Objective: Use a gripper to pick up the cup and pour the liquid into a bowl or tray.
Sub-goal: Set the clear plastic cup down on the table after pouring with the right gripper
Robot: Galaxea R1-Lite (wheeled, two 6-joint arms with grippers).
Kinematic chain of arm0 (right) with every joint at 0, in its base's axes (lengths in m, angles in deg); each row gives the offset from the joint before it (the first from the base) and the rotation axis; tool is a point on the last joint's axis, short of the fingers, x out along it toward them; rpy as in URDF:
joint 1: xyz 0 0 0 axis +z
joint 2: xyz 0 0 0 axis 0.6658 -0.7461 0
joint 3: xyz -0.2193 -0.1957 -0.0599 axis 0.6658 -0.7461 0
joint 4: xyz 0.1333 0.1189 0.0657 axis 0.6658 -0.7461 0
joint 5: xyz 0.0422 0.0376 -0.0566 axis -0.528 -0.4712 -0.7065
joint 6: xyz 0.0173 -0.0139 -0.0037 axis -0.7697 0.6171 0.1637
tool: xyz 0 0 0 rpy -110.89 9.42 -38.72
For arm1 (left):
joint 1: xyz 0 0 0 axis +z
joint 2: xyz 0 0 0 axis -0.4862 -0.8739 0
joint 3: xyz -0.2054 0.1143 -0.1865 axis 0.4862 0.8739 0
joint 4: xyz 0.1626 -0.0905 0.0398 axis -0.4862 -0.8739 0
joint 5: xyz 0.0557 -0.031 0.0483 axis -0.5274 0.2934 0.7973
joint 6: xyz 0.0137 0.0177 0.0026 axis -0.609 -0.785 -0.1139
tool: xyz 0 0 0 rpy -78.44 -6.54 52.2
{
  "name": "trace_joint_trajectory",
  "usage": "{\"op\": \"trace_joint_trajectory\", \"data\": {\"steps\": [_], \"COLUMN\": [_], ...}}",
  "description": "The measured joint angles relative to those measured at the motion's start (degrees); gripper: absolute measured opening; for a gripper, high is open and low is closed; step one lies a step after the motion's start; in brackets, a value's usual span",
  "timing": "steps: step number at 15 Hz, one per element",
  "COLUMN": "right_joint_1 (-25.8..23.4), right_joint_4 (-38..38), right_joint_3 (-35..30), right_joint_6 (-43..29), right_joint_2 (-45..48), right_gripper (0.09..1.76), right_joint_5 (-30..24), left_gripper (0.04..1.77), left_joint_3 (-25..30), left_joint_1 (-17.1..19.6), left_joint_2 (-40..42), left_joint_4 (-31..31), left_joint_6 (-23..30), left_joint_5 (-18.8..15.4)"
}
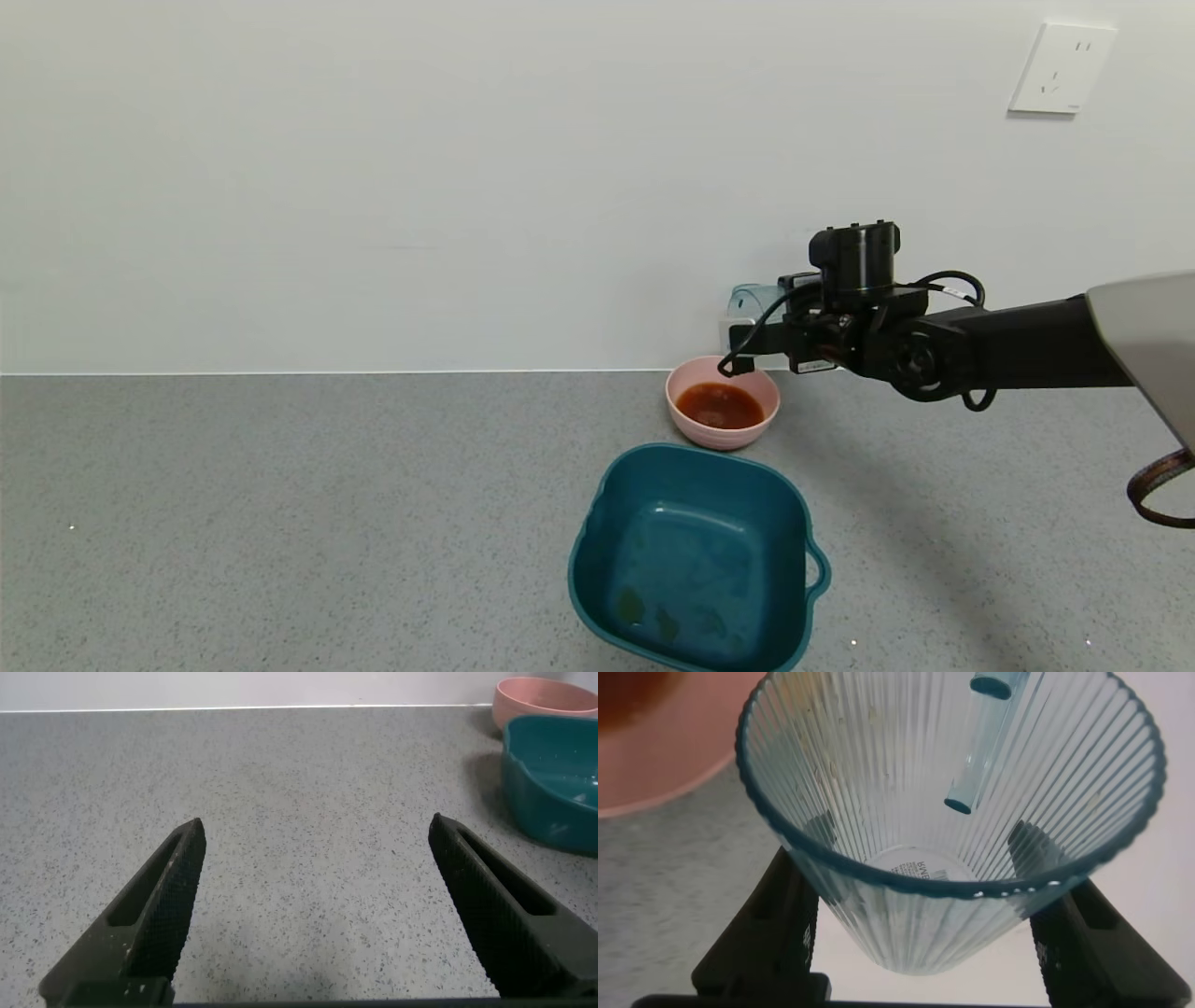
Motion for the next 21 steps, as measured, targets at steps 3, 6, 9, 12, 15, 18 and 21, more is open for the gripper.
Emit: {"op": "trace_joint_trajectory", "data": {"steps": [3,6,9,12,15,18,21], "right_joint_1": [0.23,0.30,-0.62,-2.50,-2.91,-3.89,-4.68], "right_joint_4": [-8.96,-17.23,-21.08,-21.30,-21.10,-20.70,-20.57], "right_joint_3": [0.00,0.04,-2.01,-5.18,-7.19,-10.30,-13.03], "right_joint_6": [-11.86,-24.89,-31.57,-40.72,-51.74,-61.31,-72.06], "right_joint_2": [2.34,5.36,8.62,10.91,12.79,14.99,17.03], "right_gripper": [1.32,1.32,1.32,1.32,1.32,1.32,1.32], "right_joint_5": [0.15,-3.50,-12.11,-16.51,-17.53,-17.27,-17.25], "left_gripper": [1.72,1.72,1.72,1.72,1.72,1.72,1.72], "left_joint_3": [0.00,0.00,0.00,0.00,0.00,0.00,0.00], "left_joint_1": [0.00,0.00,0.00,0.00,0.00,0.00,0.00], "left_joint_2": [0.00,0.00,0.00,0.00,0.00,0.00,0.00], "left_joint_4": [0.00,0.00,0.00,0.00,0.00,0.00,0.00], "left_joint_6": [0.00,0.00,0.00,0.00,0.00,0.02,0.02], "left_joint_5": [0.00,0.00,0.00,0.00,0.00,0.00,0.00]}}
